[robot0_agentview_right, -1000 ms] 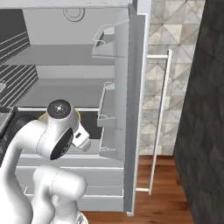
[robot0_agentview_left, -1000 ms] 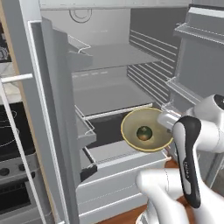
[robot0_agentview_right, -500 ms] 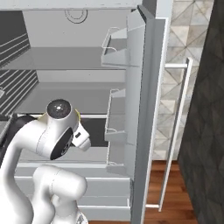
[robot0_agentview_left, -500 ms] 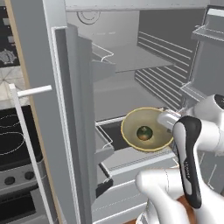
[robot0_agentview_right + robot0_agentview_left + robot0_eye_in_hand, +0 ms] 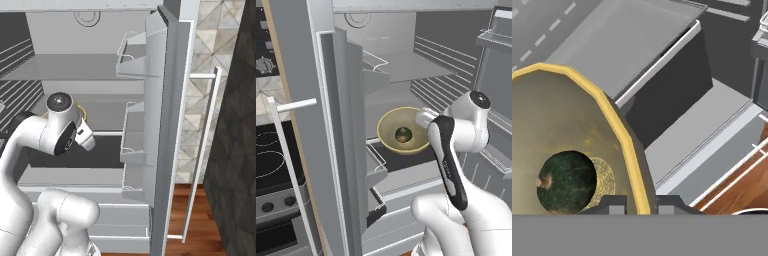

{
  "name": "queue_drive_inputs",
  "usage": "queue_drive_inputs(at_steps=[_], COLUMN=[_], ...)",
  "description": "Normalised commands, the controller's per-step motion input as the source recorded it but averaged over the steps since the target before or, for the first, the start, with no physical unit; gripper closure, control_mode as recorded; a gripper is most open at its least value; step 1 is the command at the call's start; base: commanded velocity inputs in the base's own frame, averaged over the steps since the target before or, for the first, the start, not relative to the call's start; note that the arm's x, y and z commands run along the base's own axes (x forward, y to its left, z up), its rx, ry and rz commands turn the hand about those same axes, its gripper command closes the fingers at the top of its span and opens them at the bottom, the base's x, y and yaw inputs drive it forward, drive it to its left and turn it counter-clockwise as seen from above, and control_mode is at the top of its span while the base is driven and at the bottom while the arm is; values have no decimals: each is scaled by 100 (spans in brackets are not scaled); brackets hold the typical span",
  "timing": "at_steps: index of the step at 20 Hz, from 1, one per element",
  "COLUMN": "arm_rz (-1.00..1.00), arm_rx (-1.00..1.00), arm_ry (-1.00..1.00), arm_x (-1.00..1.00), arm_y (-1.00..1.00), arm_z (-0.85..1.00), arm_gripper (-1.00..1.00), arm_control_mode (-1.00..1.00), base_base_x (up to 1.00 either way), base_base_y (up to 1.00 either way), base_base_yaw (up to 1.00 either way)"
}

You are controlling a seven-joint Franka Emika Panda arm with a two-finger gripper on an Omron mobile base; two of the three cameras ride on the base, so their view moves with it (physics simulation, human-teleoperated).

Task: Move the glass cup from next to the sink to the open cabinet. Then, move the bowl with the squash to the fridge to clear the area for faucet cleaning.

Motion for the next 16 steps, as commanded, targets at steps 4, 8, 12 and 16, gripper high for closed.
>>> queue_drive_inputs(at_steps=[4,8,12,16], arm_rz=[-16,-25,-25,-8], arm_rx=[18,14,12,18], arm_ry=[19,10,0,0], arm_x=[70,42,7,-2], arm_y=[7,0,0,0], arm_z=[14,-19,-29,-14], arm_gripper=[100,100,100,100], arm_control_mode=[-100,-100,-100,-100], base_base_x=[0,0,0,0], base_base_y=[0,0,0,0], base_base_yaw=[0,0,0,0])
